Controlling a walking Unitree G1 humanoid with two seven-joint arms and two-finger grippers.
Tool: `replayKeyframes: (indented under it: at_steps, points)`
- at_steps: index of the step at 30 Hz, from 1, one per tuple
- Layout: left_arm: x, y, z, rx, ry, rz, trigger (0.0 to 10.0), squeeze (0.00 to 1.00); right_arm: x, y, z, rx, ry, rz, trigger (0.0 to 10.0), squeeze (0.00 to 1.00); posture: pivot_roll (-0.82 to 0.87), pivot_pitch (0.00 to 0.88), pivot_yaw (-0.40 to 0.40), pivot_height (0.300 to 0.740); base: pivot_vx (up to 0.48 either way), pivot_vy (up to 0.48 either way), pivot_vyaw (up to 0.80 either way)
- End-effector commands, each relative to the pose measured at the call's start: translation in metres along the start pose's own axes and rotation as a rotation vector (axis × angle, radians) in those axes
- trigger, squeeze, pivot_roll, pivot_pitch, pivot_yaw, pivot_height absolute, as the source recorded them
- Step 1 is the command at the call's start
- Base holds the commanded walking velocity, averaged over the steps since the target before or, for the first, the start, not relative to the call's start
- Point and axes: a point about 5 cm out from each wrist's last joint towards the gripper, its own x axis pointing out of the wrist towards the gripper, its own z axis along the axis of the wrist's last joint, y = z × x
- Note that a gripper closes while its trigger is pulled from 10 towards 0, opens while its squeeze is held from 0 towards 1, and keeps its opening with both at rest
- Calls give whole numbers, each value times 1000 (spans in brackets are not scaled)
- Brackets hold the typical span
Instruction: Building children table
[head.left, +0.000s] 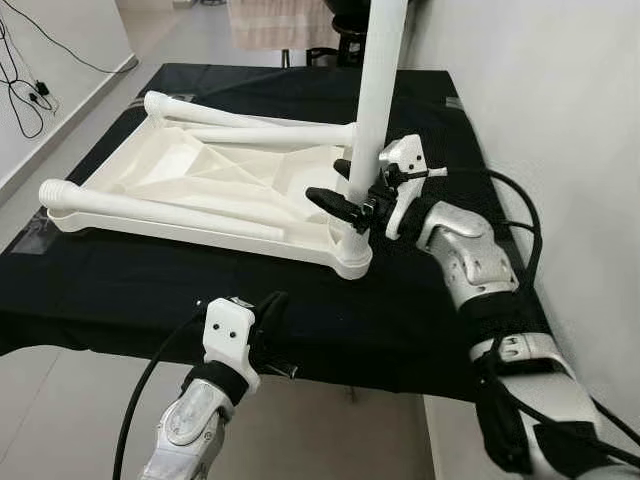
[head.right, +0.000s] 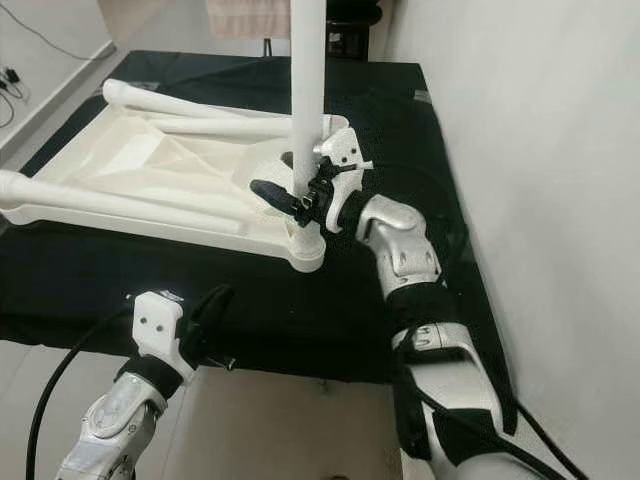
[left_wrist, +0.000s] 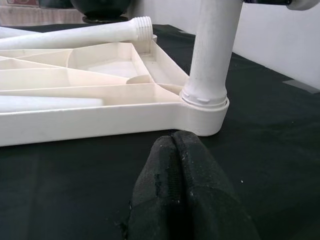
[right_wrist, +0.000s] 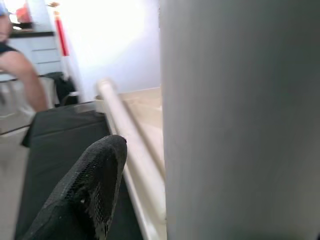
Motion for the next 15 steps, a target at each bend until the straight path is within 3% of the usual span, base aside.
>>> replayKeyframes:
  at_steps: [1, 2, 8, 15]
  points:
    - [-3, 1, -2, 3, 10, 8, 10000, 0, 9, 10, -6, 48, -2, 95, 3255, 0, 135, 113, -22, 740, 0, 0, 0]
    - [-3, 1, -2, 2, 10, 7, 10000, 0, 9, 10, -7, 67, -4, 110, 0, 0, 137, 115, -22, 740, 0, 0, 0]
    - [-3, 0, -2, 1, 10, 6, 10000, 0, 9, 7, -10, 82, 2, 124, 0, 0, 138, 118, -24, 740, 0, 0, 0]
    - [-3, 0, -2, -1, 9, 7, 10000, 0, 4, 3, -14, 74, -3, 41, 0, 0, 130, 122, -26, 740, 0, 0, 0]
